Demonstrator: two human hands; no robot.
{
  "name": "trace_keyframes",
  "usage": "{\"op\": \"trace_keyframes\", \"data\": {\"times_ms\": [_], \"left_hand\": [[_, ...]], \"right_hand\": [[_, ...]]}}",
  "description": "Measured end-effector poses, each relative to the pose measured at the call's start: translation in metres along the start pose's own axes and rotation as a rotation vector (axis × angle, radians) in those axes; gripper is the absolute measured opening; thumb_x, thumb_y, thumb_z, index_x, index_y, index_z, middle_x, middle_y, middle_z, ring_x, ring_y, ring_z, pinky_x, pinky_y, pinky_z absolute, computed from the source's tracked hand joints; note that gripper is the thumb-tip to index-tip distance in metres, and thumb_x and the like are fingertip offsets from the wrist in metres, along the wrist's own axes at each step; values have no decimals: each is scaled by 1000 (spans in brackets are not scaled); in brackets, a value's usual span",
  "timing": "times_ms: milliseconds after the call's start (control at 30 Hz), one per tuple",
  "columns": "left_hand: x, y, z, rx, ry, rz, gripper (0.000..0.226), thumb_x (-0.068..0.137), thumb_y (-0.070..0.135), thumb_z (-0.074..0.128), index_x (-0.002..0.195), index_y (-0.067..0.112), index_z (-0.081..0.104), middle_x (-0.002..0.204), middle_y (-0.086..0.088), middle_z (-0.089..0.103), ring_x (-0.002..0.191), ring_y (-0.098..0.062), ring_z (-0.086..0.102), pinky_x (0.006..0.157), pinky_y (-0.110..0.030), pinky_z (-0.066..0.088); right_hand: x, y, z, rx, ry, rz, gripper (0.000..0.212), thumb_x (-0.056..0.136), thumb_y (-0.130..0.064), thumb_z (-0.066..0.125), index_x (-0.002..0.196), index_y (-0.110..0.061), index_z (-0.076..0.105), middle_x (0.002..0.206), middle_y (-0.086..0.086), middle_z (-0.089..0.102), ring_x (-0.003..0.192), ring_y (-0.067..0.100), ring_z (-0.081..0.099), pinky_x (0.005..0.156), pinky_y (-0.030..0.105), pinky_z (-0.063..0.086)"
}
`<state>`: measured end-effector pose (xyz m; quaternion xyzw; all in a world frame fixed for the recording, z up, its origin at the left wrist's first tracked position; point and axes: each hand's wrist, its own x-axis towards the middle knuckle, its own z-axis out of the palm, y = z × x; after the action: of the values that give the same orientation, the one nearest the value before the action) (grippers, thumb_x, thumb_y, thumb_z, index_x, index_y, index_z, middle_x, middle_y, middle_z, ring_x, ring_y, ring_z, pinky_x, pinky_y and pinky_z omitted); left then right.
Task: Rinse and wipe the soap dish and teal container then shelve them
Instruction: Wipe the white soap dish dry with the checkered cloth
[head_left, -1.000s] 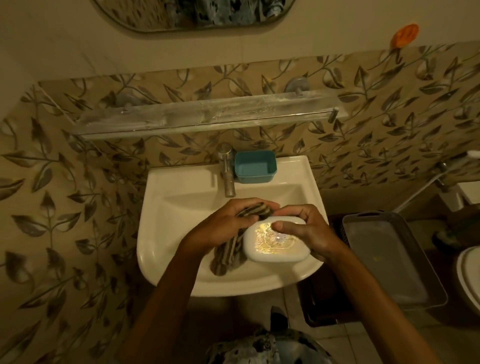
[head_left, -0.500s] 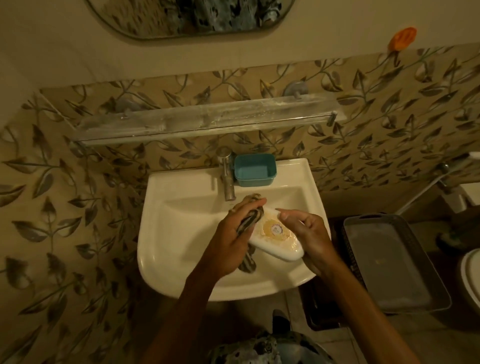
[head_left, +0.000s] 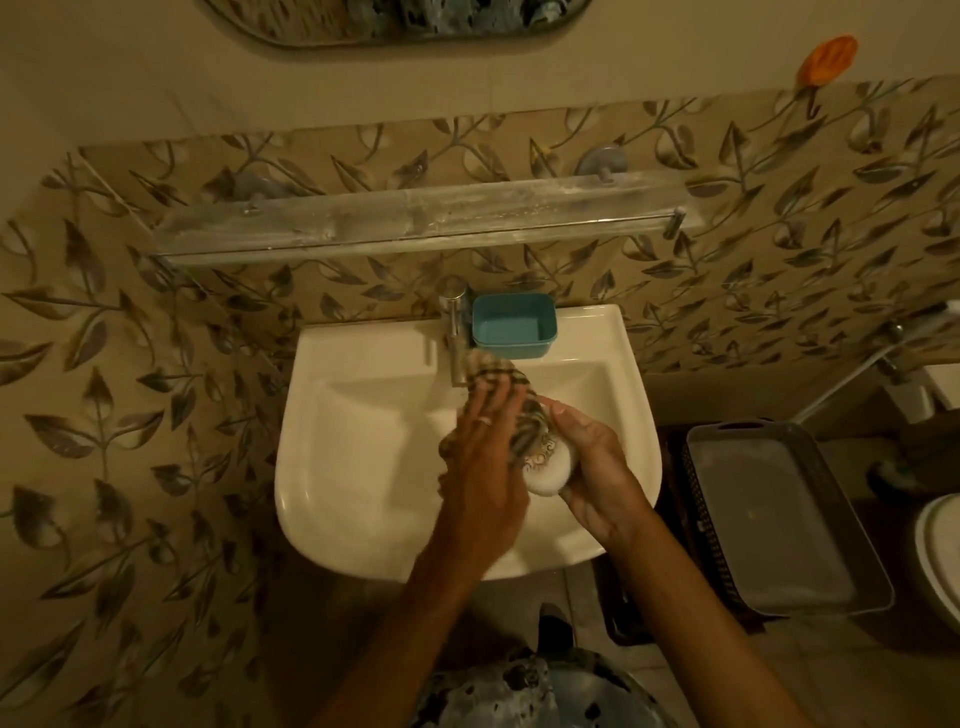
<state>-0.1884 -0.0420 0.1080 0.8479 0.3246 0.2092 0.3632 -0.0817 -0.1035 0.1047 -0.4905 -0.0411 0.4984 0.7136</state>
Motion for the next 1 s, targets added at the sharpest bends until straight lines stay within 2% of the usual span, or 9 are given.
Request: {"op": "trace_keyframes", "data": {"times_ms": [100, 233, 333, 400, 500, 567, 767, 900, 1000], "left_hand": [[-18, 6, 24, 52, -63, 85, 65, 88, 5, 44, 145, 22, 20, 157, 3, 14, 147, -15, 4, 121, -41, 3], [-33, 7, 28, 85, -165, 267, 63, 83, 31, 34, 144, 19, 23, 155, -3, 23, 146, -24, 10, 119, -28, -8], [-15, -6, 30, 232, -189, 339, 70, 83, 27, 48, 144, 22, 14, 154, 4, 7, 146, -22, 3, 120, -36, -6], [7, -17, 28, 255, -202, 175, 93, 81, 15, 66, 142, 31, -3, 152, 11, -12, 147, -20, -4, 120, -37, -6], [35, -25, 7, 57, -157, -111, 78, 87, 3, 57, 149, 26, 14, 159, -1, 13, 146, -22, 14, 119, -43, 19], [33, -22, -2, -69, -109, -162, 65, 93, 2, 47, 149, 23, 20, 157, -3, 22, 144, -21, 21, 115, -43, 30], [-25, 16, 24, -43, -197, 73, 64, 94, 11, 35, 146, 31, 3, 156, 14, -5, 146, -8, -10, 122, -38, 5], [-29, 32, 27, 106, -217, 256, 66, 83, 11, 35, 148, 15, 23, 157, -6, 20, 147, -21, 13, 120, -38, 9], [-9, 28, 24, 165, -220, 269, 66, 82, 3, 42, 146, 14, 28, 156, -10, 25, 145, -26, 18, 119, -43, 13]], "right_hand": [[3, 0, 1, 60, 61, 33, 37, 97, -28, 46, 119, -3, 63, 117, 23, 67, 106, 33, 65, 93, 42, 53], [2, -2, -9, 177, 126, 170, 51, 98, -39, 41, 124, 1, 58, 122, 24, 61, 114, 35, 58, 106, 41, 44], [-2, -1, -11, 218, 86, 141, 38, 97, -27, 41, 111, -1, 65, 103, 19, 69, 91, 27, 69, 78, 32, 60], [-6, 0, -12, 181, 66, 68, 30, 93, -20, 45, 107, -6, 67, 99, 15, 71, 87, 24, 70, 72, 33, 60], [-10, 1, -11, 113, 45, -16, 27, 96, -18, 43, 107, -12, 66, 98, 10, 74, 89, 23, 71, 73, 37, 60], [-10, 0, -10, 104, 42, -56, 27, 98, -17, 41, 106, -13, 66, 98, 8, 75, 89, 22, 72, 73, 36, 60], [-5, -6, -6, 159, 144, -51, 29, 97, -17, 45, 119, -6, 62, 112, 21, 67, 96, 30, 67, 72, 36, 60], [-5, -6, -11, 247, 147, 65, 32, 88, -21, 53, 112, -1, 63, 112, 23, 61, 97, 32, 62, 92, 38, 49], [-4, -4, -16, 288, 101, 68, 43, 97, -21, 40, 128, 5, 53, 121, 26, 59, 108, 35, 60, 92, 37, 52]]}}
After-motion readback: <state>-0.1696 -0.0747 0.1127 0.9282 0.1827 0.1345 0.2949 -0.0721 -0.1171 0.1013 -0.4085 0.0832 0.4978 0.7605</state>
